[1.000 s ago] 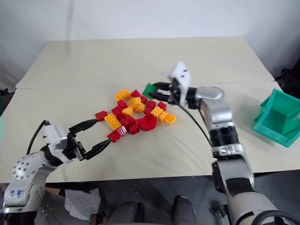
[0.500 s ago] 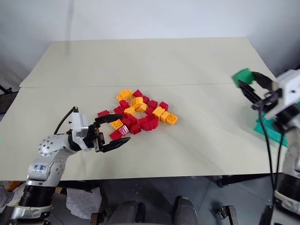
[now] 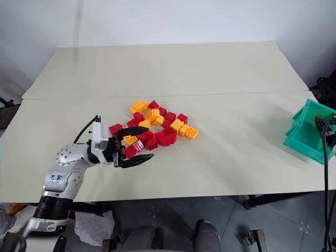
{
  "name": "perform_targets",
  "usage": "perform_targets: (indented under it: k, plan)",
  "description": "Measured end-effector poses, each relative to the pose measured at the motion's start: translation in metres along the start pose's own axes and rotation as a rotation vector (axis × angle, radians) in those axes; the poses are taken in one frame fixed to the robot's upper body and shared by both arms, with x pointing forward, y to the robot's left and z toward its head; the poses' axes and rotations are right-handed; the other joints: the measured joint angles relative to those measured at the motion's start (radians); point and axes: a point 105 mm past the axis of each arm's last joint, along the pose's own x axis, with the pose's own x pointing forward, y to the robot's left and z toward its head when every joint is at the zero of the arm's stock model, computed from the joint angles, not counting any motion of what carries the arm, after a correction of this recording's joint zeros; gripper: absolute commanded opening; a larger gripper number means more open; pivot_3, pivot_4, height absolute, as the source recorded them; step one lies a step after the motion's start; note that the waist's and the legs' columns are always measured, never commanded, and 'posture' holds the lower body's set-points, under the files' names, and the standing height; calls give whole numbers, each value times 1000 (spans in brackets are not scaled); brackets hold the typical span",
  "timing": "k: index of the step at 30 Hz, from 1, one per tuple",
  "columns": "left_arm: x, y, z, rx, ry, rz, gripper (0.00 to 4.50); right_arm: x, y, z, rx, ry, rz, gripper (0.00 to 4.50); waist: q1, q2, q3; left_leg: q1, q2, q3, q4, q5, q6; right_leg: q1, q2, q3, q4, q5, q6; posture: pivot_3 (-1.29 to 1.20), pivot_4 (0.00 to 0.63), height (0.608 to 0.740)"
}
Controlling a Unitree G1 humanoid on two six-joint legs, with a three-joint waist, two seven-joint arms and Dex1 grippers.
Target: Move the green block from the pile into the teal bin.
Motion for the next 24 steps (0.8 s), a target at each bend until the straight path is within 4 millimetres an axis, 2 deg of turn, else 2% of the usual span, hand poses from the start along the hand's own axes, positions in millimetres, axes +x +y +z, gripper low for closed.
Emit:
perform_targets:
  k: [5,7,10,13,15,16,18,19,21,23,24]
  plan:
    - [0,1,2,7,-2,5,4500,7,10,-4,22,39,46,3934,8,0,0,-1,0,0,0,0,0,0,0,0,-1,0,0,0,150,740]
    - [-3,2,2,8,1,19,4500,6,7,-2,12,43,47,4480,8,0,0,-1,0,0,0,0,0,0,0,0,-1,0,0,0,150,740]
    - [-6,2,-2,-7,8,40,4500,6,7,9,-5,11,65,4480,6,0,0,-1,0,0,0,0,0,0,0,0,-1,0,0,0,150,740]
    - [-9,2,-3,-5,15,60,4500,7,15,13,-9,-15,118,4480,6,0,0,0,0,0,0,0,0,0,0,0,-1,0,0,0,150,740]
    - [-17,3,-8,-3,40,97,4500,6,34,23,-18,-79,235,4480,3,0,0,0,0,0,0,0,0,0,0,0,-1,0,0,0,150,740]
    - [-22,4,-10,2,55,117,4500,3,51,34,-14,-152,335,4480,1,0,0,0,1,0,0,0,0,0,1,0,-1,0,0,0,150,740]
    - [-31,5,-12,21,78,147,4500,-7,86,42,-41,-241,516,4480,-1,0,0,0,1,-1,0,0,-1,0,1,0,0,0,0,0,150,740]
    - [-42,6,-15,35,106,178,4500,-19,116,38,-72,-281,670,4480,-1,-1,0,1,2,-2,-1,-1,-1,1,2,-1,0,0,0,0,150,740]
    - [-62,11,-23,43,162,254,4500,-35,157,18,-85,-318,879,4480,0,-2,0,0,2,-2,0,-1,-2,1,3,-1,-1,0,0,0,150,740]
    - [-76,13,-28,58,200,309,4500,-42,172,4,-95,-305,985,4480,7,0,1,-1,-1,-1,1,-1,1,1,-1,-1,-2,1,1,0,150,740]
    - [-82,14,-28,68,216,331,4500,-45,176,4,-82,-310,1023,4480,9,1,2,-1,-1,-1,1,0,2,1,-2,-1,-2,1,2,0,150,740]
